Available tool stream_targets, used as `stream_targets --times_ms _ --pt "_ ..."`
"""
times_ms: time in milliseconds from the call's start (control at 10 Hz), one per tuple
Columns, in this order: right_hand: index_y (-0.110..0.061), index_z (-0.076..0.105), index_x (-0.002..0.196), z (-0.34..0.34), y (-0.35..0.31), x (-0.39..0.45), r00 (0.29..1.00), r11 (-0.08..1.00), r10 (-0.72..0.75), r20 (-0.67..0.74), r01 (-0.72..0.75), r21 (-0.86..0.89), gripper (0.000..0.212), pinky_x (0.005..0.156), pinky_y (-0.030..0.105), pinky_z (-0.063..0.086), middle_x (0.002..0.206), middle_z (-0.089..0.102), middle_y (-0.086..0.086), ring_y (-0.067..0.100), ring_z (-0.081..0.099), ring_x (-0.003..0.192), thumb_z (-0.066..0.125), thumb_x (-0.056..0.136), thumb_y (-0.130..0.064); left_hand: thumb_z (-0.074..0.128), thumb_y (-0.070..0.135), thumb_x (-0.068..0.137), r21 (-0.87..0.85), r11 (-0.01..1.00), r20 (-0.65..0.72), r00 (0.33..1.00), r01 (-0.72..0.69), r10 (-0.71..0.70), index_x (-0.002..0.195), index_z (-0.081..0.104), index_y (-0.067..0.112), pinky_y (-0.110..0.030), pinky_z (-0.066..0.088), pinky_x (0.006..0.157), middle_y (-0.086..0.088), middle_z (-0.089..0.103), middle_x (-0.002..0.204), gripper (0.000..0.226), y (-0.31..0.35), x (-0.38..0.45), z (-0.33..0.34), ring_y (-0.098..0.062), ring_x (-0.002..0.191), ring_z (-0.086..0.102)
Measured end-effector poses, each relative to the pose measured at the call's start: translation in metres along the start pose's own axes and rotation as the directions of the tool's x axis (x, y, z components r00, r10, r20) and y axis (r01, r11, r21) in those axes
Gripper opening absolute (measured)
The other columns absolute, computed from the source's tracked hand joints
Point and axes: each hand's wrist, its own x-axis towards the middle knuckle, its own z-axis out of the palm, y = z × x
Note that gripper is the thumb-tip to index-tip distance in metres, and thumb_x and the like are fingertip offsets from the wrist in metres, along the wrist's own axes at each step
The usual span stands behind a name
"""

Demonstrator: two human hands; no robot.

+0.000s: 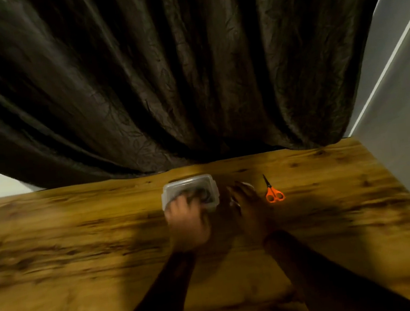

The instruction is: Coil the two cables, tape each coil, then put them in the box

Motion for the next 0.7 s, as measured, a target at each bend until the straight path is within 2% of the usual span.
stream_targets --times_ms 100,200,300,400,500,600,700 --pt "-0.009 0.033 0.151 0.022 -0.030 0.009 0.971 0.995 0.046 0.236 -0.066 0.079 0.056 0.116 0.045 0.033 0.157 0.030 0.016 0.030 0.035 0.142 0.050 0.097 -0.008 0.033 0.044 0.093 -0.131 0.937 0.055 0.946 0.323 -0.318 0.134 0.053 0.003 -0.056 0.043 0.096 -0.030 0.051 0.131 0.062 -0.042 -0.008 0.004 -0.048 0.111 0.052" --pt "-0.014 0.020 0.155 0.027 -0.032 0.008 0.937 0.996 0.067 0.344 -0.082 0.030 0.060 0.117 0.042 0.029 0.162 0.019 0.012 0.028 0.028 0.146 0.046 0.101 -0.015 0.015 0.051 0.091 -0.129 0.932 0.124 0.938 0.338 -0.323 0.148 0.035 0.003 -0.055 0.032 0.110 -0.027 0.044 0.144 0.077 -0.048 -0.009 0.011 -0.046 0.126 0.045" --pt "-0.016 0.021 0.155 0.030 -0.037 0.005 0.925 0.994 0.104 0.366 -0.106 -0.013 0.057 0.114 0.039 0.034 0.160 0.024 0.009 0.027 0.036 0.141 0.042 0.103 -0.022 0.015 0.049 0.097 -0.114 0.935 0.213 0.928 0.335 -0.306 0.155 0.018 0.007 -0.049 0.022 0.116 -0.021 0.032 0.154 0.072 -0.050 -0.007 0.011 -0.040 0.137 0.035" --pt "-0.015 0.040 0.147 0.026 -0.050 0.004 0.931 0.984 0.178 0.320 -0.165 -0.067 0.047 0.110 0.037 0.035 0.151 0.043 0.012 0.030 0.044 0.135 0.033 0.105 -0.034 0.021 0.042 0.102 -0.100 0.950 0.206 0.940 0.297 -0.273 0.157 0.010 0.010 -0.045 0.017 0.118 -0.018 0.022 0.160 0.064 -0.051 -0.005 0.009 -0.037 0.143 0.027" --pt "-0.017 0.023 0.154 0.018 -0.052 0.005 0.909 0.987 0.156 0.387 -0.132 -0.088 0.051 0.110 0.040 0.035 0.159 0.028 0.012 0.029 0.037 0.140 0.034 0.105 -0.027 0.003 0.056 0.090 -0.112 0.951 0.156 0.950 0.290 -0.271 0.156 0.016 0.011 -0.049 0.018 0.118 -0.019 0.023 0.160 0.082 -0.054 -0.009 0.011 -0.039 0.144 0.027" --pt "-0.018 0.014 0.156 0.010 -0.051 0.007 0.914 0.984 0.135 0.384 -0.078 -0.161 0.058 0.112 0.041 0.036 0.164 0.010 0.008 0.028 0.030 0.144 0.037 0.104 -0.024 0.001 0.060 0.086 -0.105 0.944 0.111 0.947 0.312 -0.301 0.157 0.016 0.013 -0.052 0.016 0.118 -0.020 0.018 0.162 0.086 -0.055 -0.010 0.007 -0.041 0.146 0.023" --pt "-0.015 0.020 0.155 0.001 -0.045 0.012 0.943 0.975 0.114 0.314 -0.045 -0.218 0.058 0.112 0.045 0.036 0.163 0.014 0.009 0.029 0.030 0.144 0.039 0.102 -0.030 0.001 0.062 0.088 -0.066 0.957 0.075 0.958 0.282 -0.277 0.158 0.006 0.017 -0.053 0.011 0.119 -0.018 0.006 0.164 0.083 -0.050 -0.008 0.002 -0.037 0.151 0.010"
